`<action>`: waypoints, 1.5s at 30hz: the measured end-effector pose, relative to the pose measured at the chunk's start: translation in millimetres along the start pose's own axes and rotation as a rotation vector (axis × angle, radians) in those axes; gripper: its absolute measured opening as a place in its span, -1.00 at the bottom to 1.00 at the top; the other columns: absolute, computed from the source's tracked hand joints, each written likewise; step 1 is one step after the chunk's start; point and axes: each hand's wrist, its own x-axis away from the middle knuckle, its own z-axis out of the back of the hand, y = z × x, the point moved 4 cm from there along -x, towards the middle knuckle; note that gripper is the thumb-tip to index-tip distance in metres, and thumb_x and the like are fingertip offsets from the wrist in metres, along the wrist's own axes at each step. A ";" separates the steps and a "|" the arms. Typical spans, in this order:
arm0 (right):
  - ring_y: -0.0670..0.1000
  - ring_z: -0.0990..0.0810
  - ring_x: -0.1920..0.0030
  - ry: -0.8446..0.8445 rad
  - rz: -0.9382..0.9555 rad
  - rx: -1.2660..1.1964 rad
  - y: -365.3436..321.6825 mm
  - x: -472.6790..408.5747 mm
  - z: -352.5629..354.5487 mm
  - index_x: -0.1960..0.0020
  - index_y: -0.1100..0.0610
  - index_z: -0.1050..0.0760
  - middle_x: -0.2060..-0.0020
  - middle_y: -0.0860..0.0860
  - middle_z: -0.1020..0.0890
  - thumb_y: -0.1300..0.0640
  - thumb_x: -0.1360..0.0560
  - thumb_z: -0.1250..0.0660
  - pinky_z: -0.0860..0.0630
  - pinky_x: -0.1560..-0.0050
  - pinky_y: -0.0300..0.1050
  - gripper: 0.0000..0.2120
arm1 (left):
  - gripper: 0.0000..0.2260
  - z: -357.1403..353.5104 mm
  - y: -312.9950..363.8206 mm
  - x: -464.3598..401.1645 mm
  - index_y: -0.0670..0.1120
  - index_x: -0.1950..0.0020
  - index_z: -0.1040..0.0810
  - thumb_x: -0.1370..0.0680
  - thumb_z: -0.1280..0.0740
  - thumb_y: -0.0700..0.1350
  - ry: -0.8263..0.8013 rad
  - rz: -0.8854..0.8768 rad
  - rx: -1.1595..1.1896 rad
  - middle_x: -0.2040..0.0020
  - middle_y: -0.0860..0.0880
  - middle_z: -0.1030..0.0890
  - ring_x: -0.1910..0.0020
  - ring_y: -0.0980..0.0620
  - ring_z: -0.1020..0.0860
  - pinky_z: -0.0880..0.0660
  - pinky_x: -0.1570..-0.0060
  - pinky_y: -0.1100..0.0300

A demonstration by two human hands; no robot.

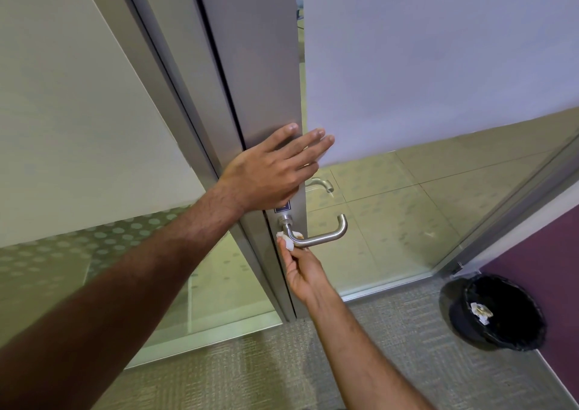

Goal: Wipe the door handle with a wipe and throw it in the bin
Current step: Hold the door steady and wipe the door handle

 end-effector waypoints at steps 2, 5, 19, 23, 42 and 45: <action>0.19 -0.67 -0.05 0.006 -0.014 0.012 -5.6 2.4 4.5 -0.25 0.42 -0.45 -0.12 0.37 -0.60 0.53 -0.57 -0.13 -0.67 0.03 -0.10 -0.71 | -0.60 0.7 -0.9 -0.2 -0.12 -0.39 -0.49 -0.64 -0.02 -0.09 -0.007 -0.004 -0.008 -0.68 -0.15 -0.12 -0.65 -0.14 -0.11 -0.02 -0.58 -0.15; 0.18 -0.70 0.00 0.019 -0.027 0.109 -16.7 9.7 13.2 -0.19 0.44 -0.47 -0.03 0.37 -0.62 0.52 -0.57 -0.10 -0.67 0.04 -0.11 -0.74 | -0.60 0.2 -0.8 0.6 -0.11 -0.40 -0.50 -0.65 -0.03 -0.09 -0.004 -0.005 -0.007 -0.68 -0.15 -0.12 -0.65 -0.13 -0.11 -0.05 -0.58 -0.15; 0.09 -0.54 0.35 0.259 0.312 0.979 -149.9 15.4 -3.3 0.18 0.36 -0.61 0.37 0.15 -0.58 0.57 -0.43 -0.22 -0.64 0.21 -0.11 -0.76 | -0.58 -2.8 0.1 1.3 -0.12 -0.44 -0.48 -0.63 -0.10 -0.05 0.012 0.008 -0.012 -0.68 -0.15 -0.11 -0.65 -0.14 -0.11 -0.03 -0.57 -0.15; 0.05 -0.50 0.39 0.211 0.561 1.428 -165.9 8.2 -28.0 0.26 0.23 -0.69 0.41 0.10 -0.60 0.42 -0.45 -0.32 -0.49 0.32 -0.12 -0.77 | -0.54 -2.1 -0.9 1.7 -0.11 -0.50 -0.41 -0.60 -0.16 -0.05 0.021 0.003 -0.017 -0.67 -0.16 -0.14 -0.65 -0.15 -0.14 -0.06 -0.56 -0.16; -0.05 -0.58 0.33 0.120 0.756 1.207 -168.8 31.2 -12.2 0.27 0.10 -0.70 0.38 -0.01 -0.68 0.40 -0.45 -0.32 -0.55 0.17 -0.14 -0.71 | -0.56 -7.4 -0.8 3.3 -0.13 -0.47 -0.43 -0.61 -0.14 -0.04 0.012 0.000 0.024 -0.68 -0.18 -0.10 -0.65 -0.17 -0.10 0.00 -0.58 -0.18; 0.05 -0.56 0.28 0.228 0.617 0.918 -160.0 27.8 2.2 0.35 0.14 -0.68 0.34 0.11 -0.67 0.50 -0.41 -0.27 -0.59 0.22 -0.14 -0.63 | -0.57 -7.4 0.6 4.6 -0.13 -0.46 -0.44 -0.61 -0.15 -0.05 0.012 0.007 0.047 -0.68 -0.17 -0.10 -0.65 -0.16 -0.10 -0.01 -0.58 -0.17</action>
